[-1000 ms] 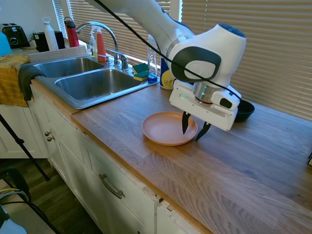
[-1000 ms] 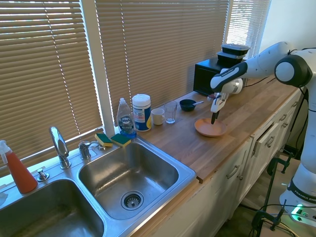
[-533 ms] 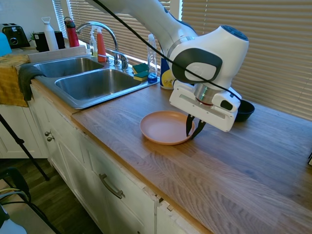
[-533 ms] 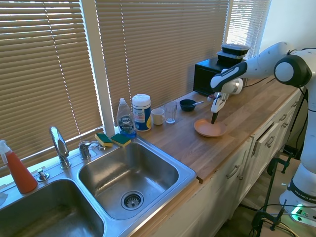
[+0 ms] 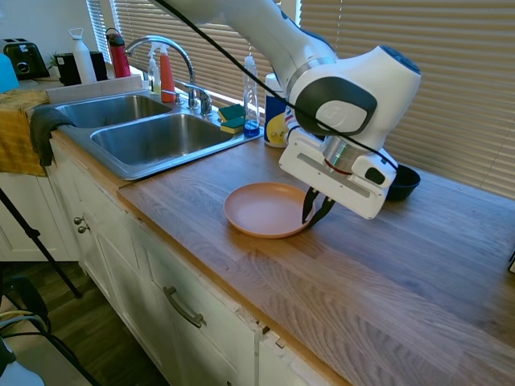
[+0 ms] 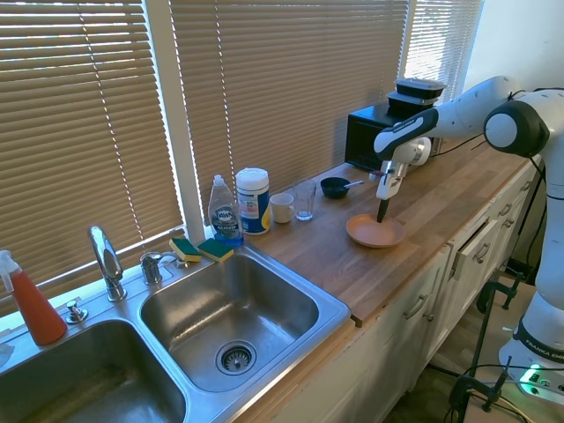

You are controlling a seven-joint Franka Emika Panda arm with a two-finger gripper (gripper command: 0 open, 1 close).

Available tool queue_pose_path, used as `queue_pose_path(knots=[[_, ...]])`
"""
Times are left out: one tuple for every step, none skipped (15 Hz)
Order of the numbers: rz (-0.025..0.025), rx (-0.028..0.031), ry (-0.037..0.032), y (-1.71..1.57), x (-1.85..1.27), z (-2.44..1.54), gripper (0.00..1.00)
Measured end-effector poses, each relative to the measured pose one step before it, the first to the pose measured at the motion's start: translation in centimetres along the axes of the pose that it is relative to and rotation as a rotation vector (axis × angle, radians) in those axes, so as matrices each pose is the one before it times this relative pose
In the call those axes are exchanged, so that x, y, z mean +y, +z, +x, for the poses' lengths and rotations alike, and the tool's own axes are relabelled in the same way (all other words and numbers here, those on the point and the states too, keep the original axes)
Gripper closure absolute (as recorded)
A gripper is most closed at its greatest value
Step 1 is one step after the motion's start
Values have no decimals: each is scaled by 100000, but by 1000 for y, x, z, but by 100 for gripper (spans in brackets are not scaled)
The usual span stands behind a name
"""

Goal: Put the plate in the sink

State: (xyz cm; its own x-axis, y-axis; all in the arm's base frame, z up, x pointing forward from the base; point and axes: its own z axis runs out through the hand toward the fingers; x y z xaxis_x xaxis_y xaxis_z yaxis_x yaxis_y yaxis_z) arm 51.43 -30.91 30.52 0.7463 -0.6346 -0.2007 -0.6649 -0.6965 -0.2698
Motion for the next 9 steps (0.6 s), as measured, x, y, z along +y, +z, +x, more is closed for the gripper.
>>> queue_pose_path(knots=[[1965, -2275, 303, 125, 101, 94, 100], [1734, -1887, 433, 138, 4, 29, 100], [1322, -1226, 406, 94, -83, -72, 100], [1341, -1190, 348, 178, -194, -128, 100], [1191, -1394, 138, 193, -245, -163, 100], [1077, -1286, -93, 148, -315, -184, 100], [1464, -619, -234, -34, -509, -219, 100], [1193, -313, -410, -274, -683, -328, 100], [977, 263, -534, -508, -886, -432, 100]])
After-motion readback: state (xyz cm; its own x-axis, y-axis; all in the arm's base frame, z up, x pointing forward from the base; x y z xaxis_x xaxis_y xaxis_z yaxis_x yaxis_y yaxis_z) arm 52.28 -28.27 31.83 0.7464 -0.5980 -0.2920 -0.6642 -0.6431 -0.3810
